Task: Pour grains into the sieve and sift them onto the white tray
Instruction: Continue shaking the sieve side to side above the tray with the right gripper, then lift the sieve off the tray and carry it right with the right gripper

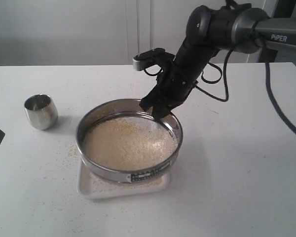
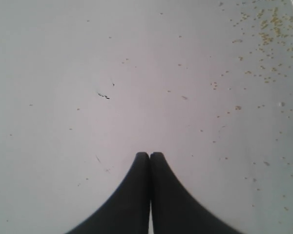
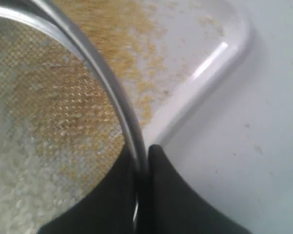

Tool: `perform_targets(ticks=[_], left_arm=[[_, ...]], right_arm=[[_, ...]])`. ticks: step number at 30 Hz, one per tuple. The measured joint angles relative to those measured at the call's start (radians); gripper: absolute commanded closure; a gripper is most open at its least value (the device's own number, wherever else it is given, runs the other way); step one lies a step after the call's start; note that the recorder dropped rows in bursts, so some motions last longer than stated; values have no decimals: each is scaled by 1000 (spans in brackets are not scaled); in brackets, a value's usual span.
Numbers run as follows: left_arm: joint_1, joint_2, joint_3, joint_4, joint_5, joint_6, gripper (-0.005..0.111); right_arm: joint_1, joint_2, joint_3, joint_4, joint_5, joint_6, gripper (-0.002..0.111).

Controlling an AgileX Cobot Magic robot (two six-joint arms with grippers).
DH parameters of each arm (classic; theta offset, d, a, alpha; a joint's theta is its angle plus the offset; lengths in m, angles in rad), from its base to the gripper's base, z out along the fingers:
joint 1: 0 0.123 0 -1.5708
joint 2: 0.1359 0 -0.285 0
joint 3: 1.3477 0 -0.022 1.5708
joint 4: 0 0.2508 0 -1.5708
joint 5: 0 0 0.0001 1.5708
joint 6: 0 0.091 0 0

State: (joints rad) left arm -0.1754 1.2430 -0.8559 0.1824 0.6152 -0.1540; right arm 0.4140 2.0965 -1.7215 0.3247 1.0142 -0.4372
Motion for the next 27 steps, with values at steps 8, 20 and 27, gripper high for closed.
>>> perform_targets(ticks=[8,20,27], left_arm=[[0,0,0,4,-11,0,107],[0,0,0,4,-12,0,107],[0,0,0,4,-13,0,107]], right_arm=[[1,-2,0,18,-48,-55,108],[-65,4,2,-105,-61,170,108],[-196,-31,2,-122,-41,207,108]])
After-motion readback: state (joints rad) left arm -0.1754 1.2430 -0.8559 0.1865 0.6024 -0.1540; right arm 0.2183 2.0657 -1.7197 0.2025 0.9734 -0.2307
